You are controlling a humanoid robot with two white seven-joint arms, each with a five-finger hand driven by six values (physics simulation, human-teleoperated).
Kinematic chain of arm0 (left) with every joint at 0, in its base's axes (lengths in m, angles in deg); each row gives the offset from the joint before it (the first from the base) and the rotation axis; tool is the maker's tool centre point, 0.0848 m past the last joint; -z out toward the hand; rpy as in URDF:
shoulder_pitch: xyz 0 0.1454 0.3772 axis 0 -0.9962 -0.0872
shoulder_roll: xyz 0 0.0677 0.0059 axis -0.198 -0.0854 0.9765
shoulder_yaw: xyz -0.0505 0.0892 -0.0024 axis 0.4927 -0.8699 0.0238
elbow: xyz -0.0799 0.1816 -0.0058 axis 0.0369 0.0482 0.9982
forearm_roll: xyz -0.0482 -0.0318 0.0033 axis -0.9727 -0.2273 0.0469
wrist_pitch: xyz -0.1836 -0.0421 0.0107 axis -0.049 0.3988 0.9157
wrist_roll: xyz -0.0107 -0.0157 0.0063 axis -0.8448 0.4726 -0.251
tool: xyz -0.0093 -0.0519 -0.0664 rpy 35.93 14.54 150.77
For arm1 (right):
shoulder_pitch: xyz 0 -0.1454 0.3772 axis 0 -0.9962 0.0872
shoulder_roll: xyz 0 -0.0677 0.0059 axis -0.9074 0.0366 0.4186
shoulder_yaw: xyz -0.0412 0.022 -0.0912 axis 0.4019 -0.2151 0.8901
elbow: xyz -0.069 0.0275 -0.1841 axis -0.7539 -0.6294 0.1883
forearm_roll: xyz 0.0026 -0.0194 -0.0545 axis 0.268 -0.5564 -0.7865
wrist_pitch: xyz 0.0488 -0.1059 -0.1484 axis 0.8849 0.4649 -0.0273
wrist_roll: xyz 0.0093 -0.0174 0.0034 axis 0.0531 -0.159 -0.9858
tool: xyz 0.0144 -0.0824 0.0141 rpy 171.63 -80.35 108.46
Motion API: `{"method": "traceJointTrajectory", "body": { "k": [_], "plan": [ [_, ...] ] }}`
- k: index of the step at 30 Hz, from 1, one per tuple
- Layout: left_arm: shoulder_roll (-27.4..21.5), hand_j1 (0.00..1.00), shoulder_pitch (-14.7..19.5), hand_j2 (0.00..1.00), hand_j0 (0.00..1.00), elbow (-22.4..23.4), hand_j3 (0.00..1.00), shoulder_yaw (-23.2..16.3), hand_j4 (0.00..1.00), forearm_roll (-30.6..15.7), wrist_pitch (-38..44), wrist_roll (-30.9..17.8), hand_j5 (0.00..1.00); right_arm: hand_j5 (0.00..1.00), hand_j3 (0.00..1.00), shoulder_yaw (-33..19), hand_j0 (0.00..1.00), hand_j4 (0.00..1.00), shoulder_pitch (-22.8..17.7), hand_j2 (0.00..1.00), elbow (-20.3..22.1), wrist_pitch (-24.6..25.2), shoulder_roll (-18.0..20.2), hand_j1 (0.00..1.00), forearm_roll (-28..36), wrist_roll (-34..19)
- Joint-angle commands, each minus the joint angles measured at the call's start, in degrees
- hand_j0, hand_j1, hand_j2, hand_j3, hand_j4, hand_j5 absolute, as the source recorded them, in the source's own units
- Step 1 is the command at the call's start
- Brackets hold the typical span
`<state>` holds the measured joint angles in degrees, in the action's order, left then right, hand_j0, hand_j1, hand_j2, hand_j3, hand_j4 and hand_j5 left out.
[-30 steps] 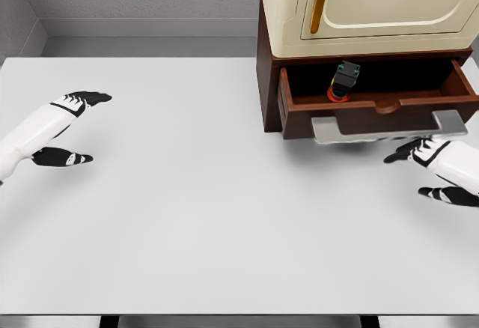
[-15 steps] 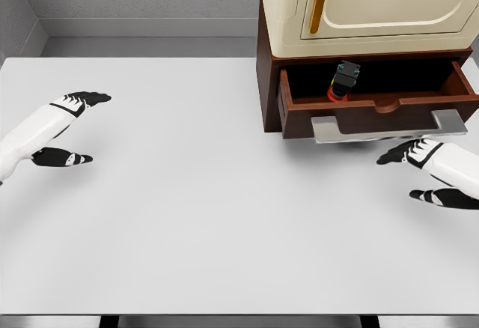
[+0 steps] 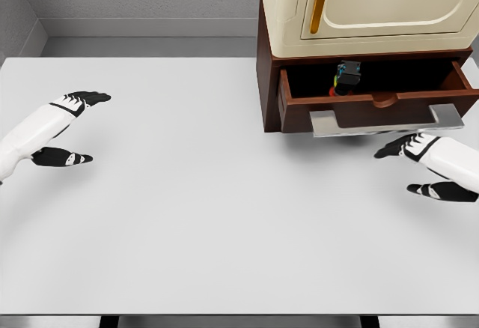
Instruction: Put the switch into the drawer with left arm, and close the drawer with right arm
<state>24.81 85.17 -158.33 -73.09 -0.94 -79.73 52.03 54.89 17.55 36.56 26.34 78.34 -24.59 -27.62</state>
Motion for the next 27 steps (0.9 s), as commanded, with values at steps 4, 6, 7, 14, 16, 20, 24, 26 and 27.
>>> {"method": "traceJointTrajectory", "body": {
  "k": [4,6,7,14,16,20,24,26,27],
  "plan": [
    [-0.05,1.00,0.00,1.00,1.00,-0.03,1.00,-0.01,1.00,-0.54,0.10,0.03,1.00,0.82,0.82,0.13,0.82,0.82,0.09,0.82,-0.18,0.07,0.59,0.82,1.11,0.02],
    [-0.05,1.00,0.00,1.00,1.00,-0.03,1.00,0.07,1.00,-0.45,0.10,0.03,1.00,0.82,0.82,0.13,0.82,0.82,0.18,0.82,-0.27,0.07,0.59,0.82,1.11,0.02],
    [-0.05,1.00,0.00,1.00,1.00,-0.03,1.00,0.07,1.00,-0.45,0.10,0.03,1.00,0.82,0.82,0.13,0.82,0.82,0.18,0.82,-0.18,0.07,0.59,0.82,1.11,0.02],
    [-0.05,1.00,0.00,1.00,1.00,-0.21,1.00,-0.19,1.00,-0.36,0.10,0.12,1.00,0.82,0.82,1.89,0.82,0.82,2.46,0.82,-1.59,0.07,0.41,0.82,1.11,0.02],
    [1.79,1.00,0.09,1.00,1.00,-2.31,1.00,-3.70,1.00,-0.45,0.10,0.20,1.00,0.82,0.82,3.91,0.82,0.82,4.31,0.82,-1.94,0.07,0.24,0.82,1.11,0.02],
    [5.83,1.00,0.79,1.00,1.00,-14.62,1.00,-5.38,1.00,-0.98,0.10,0.38,1.00,0.82,0.82,3.83,0.82,0.82,4.04,0.82,-1.41,0.07,0.50,0.82,1.20,0.02],
    [8.48,1.00,1.23,1.00,1.00,-18.58,1.00,-9.24,1.00,-7.12,0.10,0.21,1.00,0.82,0.82,3.83,0.82,0.82,3.78,0.82,-1.41,0.07,0.59,0.82,1.20,0.11],
    [7.77,1.00,4.47,1.00,1.00,-18.58,1.00,-13.98,1.00,-13.18,0.10,-0.67,1.00,0.83,0.83,3.83,0.83,0.83,3.60,0.83,-1.33,0.07,0.68,0.83,1.20,0.11],
    [7.77,1.00,6.41,1.00,1.00,-18.58,1.00,-16.01,1.00,-15.56,0.21,-2.86,1.00,0.84,0.84,3.83,0.84,0.84,3.52,0.84,-1.33,0.07,0.68,0.84,1.20,0.11]
  ]
}}
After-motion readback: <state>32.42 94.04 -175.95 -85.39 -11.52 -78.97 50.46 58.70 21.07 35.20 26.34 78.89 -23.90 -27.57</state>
